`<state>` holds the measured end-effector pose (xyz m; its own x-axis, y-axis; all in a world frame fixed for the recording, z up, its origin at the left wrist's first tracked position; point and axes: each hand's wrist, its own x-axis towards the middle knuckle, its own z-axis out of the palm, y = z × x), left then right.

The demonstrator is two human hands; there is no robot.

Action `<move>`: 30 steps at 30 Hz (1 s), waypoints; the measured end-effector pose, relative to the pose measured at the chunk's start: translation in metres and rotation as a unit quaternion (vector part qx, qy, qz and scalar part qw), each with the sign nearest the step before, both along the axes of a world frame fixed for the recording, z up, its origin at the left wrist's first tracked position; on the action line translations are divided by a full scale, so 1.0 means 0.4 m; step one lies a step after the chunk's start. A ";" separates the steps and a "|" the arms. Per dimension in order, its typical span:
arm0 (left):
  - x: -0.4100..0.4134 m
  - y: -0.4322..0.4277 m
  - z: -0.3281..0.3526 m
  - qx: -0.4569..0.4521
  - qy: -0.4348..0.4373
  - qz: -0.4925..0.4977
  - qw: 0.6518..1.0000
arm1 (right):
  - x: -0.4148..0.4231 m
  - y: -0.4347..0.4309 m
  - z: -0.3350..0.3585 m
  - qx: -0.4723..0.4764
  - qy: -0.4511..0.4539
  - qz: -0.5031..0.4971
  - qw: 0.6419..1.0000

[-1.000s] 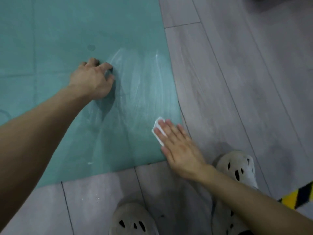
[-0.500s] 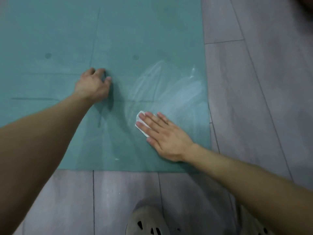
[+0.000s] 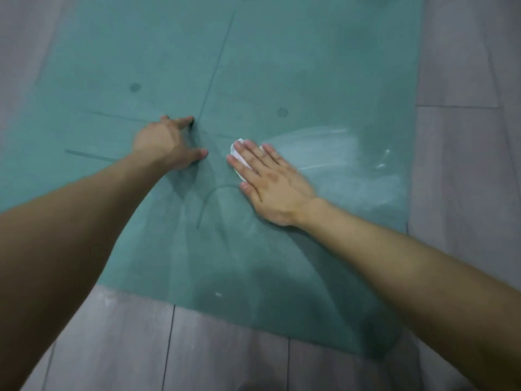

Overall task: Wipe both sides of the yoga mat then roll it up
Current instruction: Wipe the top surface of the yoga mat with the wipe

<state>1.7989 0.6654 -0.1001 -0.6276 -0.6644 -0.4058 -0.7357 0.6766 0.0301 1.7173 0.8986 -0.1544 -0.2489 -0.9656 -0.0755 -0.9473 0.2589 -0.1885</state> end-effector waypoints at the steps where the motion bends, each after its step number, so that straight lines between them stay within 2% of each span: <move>1: 0.004 -0.002 0.002 -0.008 -0.007 -0.008 1.000 | -0.045 -0.002 -0.002 0.006 0.011 0.017 1.000; 2: 0.008 -0.005 0.003 -0.012 -0.016 -0.017 1.000 | -0.108 -0.003 -0.005 0.013 0.018 -0.009 1.000; 5: 0.008 -0.014 0.010 -0.023 -0.043 -0.042 0.998 | -0.327 0.006 0.008 0.037 0.013 -0.242 0.969; 6: 0.002 -0.019 0.015 -0.025 -0.050 -0.049 0.997 | -0.354 -0.003 0.014 0.035 0.005 -0.290 0.956; 7: -0.004 -0.024 0.022 -0.024 -0.055 -0.055 0.997 | -0.339 -0.023 0.020 0.032 0.006 -0.297 0.954; 8: -0.010 -0.029 0.031 -0.020 -0.061 -0.060 0.996 | -0.293 -0.053 0.017 0.024 0.015 -0.261 0.965; 10: -0.022 -0.038 0.052 -0.008 -0.081 -0.069 0.994 | -0.153 -0.109 0.011 0.013 0.016 -0.104 0.994; 12: -0.021 -0.044 0.069 0.004 -0.099 -0.071 0.993 | -0.046 -0.135 0.009 0.012 -0.003 0.060 0.998; 14: -0.011 -0.039 0.068 -0.002 -0.107 -0.076 0.991 | -0.089 -0.166 0.016 0.022 0.011 0.117 0.993; 16: -0.005 -0.036 0.058 -0.011 -0.108 -0.085 0.990 | -0.227 -0.200 0.013 0.036 0.023 0.012 0.999; 18: -0.004 -0.034 0.053 -0.020 -0.097 -0.084 0.991 | -0.362 -0.221 0.020 0.043 0.014 -0.165 0.985; 19: -0.005 -0.033 0.055 -0.022 -0.092 -0.082 0.992 | -0.380 -0.229 0.018 0.034 0.015 -0.216 0.976; 20: -0.004 -0.033 0.060 -0.023 -0.089 -0.081 0.993 | -0.348 -0.242 0.018 0.029 0.025 -0.226 0.973; 21: -0.003 -0.033 0.065 -0.026 -0.088 -0.079 0.993 | -0.280 -0.256 0.011 0.019 0.037 -0.191 0.981; 24: 0.002 -0.033 0.077 -0.041 -0.096 -0.072 0.992 | -0.032 -0.244 -0.004 0.008 -0.003 0.056 0.998; 26: 0.002 -0.033 0.083 -0.050 -0.101 -0.072 0.991 | -0.034 -0.243 0.005 0.013 0.004 0.136 0.991; 28: 0.002 -0.034 0.084 -0.049 -0.095 -0.071 0.992 | -0.170 -0.289 0.010 0.023 0.018 0.056 0.998; 30: -0.003 -0.038 0.081 -0.047 -0.089 -0.069 0.993 | -0.328 -0.335 0.018 0.039 0.009 -0.103 0.994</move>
